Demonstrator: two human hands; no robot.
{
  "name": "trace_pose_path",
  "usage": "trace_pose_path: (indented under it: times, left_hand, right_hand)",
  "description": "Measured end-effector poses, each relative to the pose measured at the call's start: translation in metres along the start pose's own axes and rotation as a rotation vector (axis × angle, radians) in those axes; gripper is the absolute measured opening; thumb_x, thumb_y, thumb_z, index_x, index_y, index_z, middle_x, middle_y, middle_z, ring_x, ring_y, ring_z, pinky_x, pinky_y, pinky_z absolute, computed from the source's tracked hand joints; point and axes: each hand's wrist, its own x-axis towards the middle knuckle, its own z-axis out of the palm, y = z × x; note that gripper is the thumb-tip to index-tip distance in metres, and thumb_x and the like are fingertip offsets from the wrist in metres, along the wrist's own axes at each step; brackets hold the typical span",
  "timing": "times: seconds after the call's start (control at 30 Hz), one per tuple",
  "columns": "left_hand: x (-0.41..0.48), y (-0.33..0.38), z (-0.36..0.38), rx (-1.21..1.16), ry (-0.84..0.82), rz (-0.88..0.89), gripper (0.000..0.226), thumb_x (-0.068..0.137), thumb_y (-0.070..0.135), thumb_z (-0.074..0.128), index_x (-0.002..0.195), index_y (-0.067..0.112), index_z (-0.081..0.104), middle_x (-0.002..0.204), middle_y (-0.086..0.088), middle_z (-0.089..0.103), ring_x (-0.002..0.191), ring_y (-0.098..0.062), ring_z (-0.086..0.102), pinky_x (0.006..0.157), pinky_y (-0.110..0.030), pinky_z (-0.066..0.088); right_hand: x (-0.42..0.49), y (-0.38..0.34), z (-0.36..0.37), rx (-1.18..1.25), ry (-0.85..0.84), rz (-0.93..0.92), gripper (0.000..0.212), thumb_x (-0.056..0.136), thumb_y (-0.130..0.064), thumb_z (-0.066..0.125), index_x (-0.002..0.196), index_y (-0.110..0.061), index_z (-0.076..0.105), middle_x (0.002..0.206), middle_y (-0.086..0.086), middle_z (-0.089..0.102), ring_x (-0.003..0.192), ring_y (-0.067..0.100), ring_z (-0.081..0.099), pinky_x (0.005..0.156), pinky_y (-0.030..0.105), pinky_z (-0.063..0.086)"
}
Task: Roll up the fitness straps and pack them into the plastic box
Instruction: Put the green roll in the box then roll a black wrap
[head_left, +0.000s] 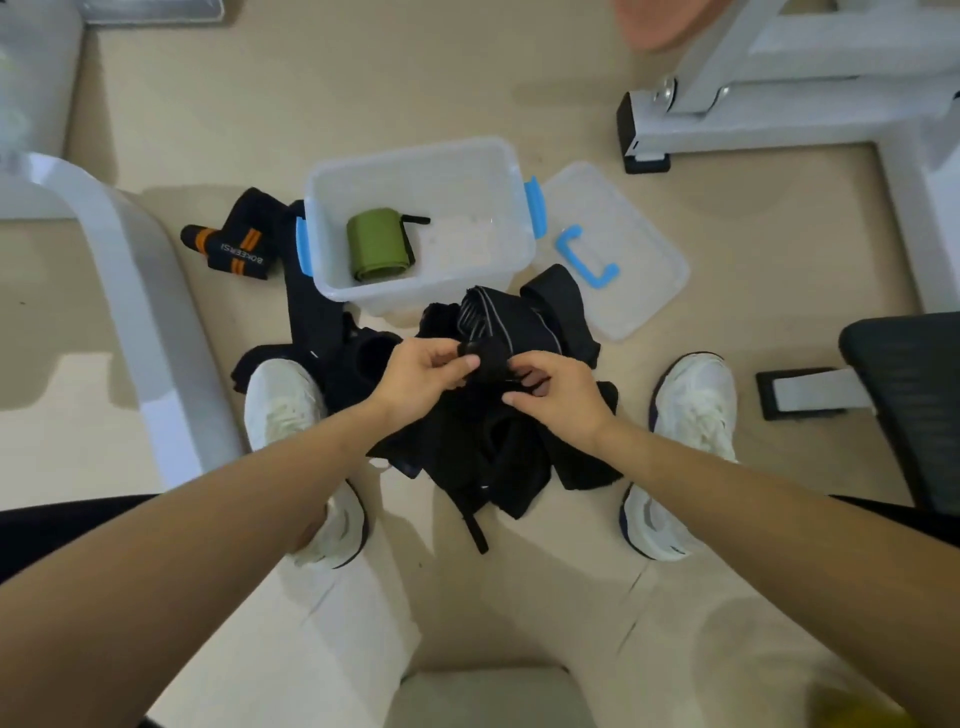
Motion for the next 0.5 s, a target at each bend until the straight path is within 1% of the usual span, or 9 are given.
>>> trace_pose_path:
  times: [0.03,0.1,0.17,0.2,0.27,0.37,0.43,0.47,0.5]
  left_hand:
    - [0.0,0.012,-0.004,-0.025,-0.004,-0.017,0.017,0.099,0.015,0.066,0.086,0.022,0.074,0.071,0.012,0.074,0.068,-0.002,0.069,0.068,-0.02,0.054]
    - [0.0,0.039,-0.013,-0.043,-0.012,-0.032,0.02,0.099,0.019,0.065,0.08,0.018,0.07,0.065,0.008,0.07,0.058,-0.007,0.067,0.059,-0.02,0.052]
    - [-0.004,0.07,-0.025,-0.062,0.006,-0.003,0.021,0.099,0.02,0.065,0.08,0.014,0.069,0.063,0.006,0.068,0.05,-0.01,0.062,0.053,-0.02,0.048]
    - [-0.007,0.086,-0.032,-0.071,0.02,0.022,0.02,0.099,0.019,0.065,0.082,0.012,0.071,0.063,0.007,0.068,0.048,-0.01,0.059,0.051,-0.019,0.046]
    - [-0.015,0.12,-0.044,-0.088,0.048,0.073,0.02,0.1,0.019,0.065,0.082,0.012,0.072,0.064,0.009,0.069,0.048,-0.009,0.054,0.05,-0.019,0.043]
    - [-0.034,0.167,-0.06,-0.12,0.06,0.133,0.022,0.101,0.023,0.064,0.08,0.017,0.07,0.06,0.013,0.063,0.057,-0.01,0.055,0.062,-0.026,0.044]
    - [-0.051,0.195,-0.07,-0.16,0.035,0.184,0.021,0.1,0.029,0.064,0.087,0.013,0.07,0.069,0.006,0.065,0.072,-0.018,0.06,0.075,-0.036,0.049]
    - [-0.061,0.208,-0.074,-0.172,0.019,0.214,0.019,0.099,0.028,0.065,0.094,0.011,0.071,0.076,0.002,0.068,0.079,-0.021,0.065,0.079,-0.038,0.052]
    - [-0.071,0.221,-0.077,-0.177,0.008,0.245,0.017,0.098,0.025,0.067,0.102,0.008,0.071,0.084,-0.002,0.073,0.085,-0.022,0.07,0.08,-0.035,0.056]
  right_hand:
    - [0.002,-0.01,-0.006,0.023,0.028,-0.002,0.04,0.082,-0.021,0.082,0.12,-0.018,0.07,0.106,-0.006,0.07,0.096,0.011,0.065,0.088,0.025,0.055]
    - [0.006,-0.033,-0.02,0.086,0.061,-0.016,0.034,0.081,-0.022,0.083,0.113,-0.018,0.072,0.1,-0.007,0.071,0.09,0.005,0.065,0.084,0.019,0.053]
    - [0.008,-0.061,-0.039,0.162,0.034,-0.04,0.027,0.082,-0.016,0.083,0.106,-0.02,0.071,0.093,-0.009,0.072,0.083,-0.002,0.065,0.079,0.011,0.049]
    - [0.007,-0.075,-0.05,0.201,0.001,-0.055,0.027,0.083,-0.012,0.081,0.106,-0.019,0.071,0.094,-0.007,0.073,0.083,-0.003,0.067,0.078,0.01,0.05]
    - [0.003,-0.101,-0.069,0.267,-0.054,-0.071,0.032,0.084,-0.007,0.079,0.114,-0.013,0.069,0.103,0.003,0.076,0.092,0.004,0.072,0.082,0.015,0.053]
    - [-0.006,-0.138,-0.097,0.324,-0.048,-0.104,0.036,0.085,-0.003,0.077,0.119,-0.007,0.067,0.108,0.01,0.076,0.1,0.016,0.073,0.092,0.027,0.056]
    - [-0.014,-0.165,-0.115,0.364,-0.023,-0.142,0.035,0.086,-0.002,0.076,0.119,-0.004,0.066,0.108,0.014,0.076,0.102,0.024,0.073,0.098,0.038,0.056]
    - [-0.019,-0.179,-0.124,0.376,-0.012,-0.166,0.034,0.086,-0.002,0.075,0.119,-0.003,0.066,0.108,0.017,0.075,0.103,0.026,0.073,0.099,0.041,0.056]
    - [-0.024,-0.194,-0.133,0.377,-0.005,-0.188,0.033,0.087,-0.001,0.074,0.119,-0.003,0.066,0.11,0.019,0.074,0.104,0.029,0.073,0.099,0.042,0.056]
